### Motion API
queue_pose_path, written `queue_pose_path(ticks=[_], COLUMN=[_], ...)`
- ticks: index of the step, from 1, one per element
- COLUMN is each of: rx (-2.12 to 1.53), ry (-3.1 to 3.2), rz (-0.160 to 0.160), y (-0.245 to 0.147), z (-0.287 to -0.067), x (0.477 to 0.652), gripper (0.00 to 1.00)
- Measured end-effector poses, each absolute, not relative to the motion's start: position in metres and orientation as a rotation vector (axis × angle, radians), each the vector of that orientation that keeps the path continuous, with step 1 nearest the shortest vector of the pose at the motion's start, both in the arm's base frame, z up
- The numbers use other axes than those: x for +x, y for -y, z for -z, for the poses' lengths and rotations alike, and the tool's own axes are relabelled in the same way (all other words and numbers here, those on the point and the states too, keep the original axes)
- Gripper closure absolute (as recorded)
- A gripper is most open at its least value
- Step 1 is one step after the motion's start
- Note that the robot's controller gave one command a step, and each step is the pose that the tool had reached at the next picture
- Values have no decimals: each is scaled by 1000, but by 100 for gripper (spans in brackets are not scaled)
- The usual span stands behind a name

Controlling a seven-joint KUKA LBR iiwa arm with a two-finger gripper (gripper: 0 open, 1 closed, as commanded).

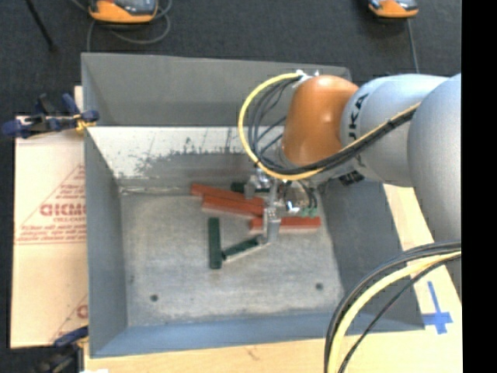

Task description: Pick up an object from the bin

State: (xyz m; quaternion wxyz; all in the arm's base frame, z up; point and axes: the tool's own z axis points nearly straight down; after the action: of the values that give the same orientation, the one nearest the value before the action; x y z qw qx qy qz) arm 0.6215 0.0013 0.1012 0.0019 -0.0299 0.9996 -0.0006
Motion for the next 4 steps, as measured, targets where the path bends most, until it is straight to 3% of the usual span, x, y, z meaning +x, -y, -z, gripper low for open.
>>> queue_pose_path(ticks=[1,2,3,4], rx=[-447,-808,-803,-803], ry=[-3109,-3035,-3033,-3033], rz=[2,2,3,3], y=[-7,-4,-3,-3], z=[-100,-70,-71,-71], x=[573,575,577,576], gripper=[0,0,0,100])
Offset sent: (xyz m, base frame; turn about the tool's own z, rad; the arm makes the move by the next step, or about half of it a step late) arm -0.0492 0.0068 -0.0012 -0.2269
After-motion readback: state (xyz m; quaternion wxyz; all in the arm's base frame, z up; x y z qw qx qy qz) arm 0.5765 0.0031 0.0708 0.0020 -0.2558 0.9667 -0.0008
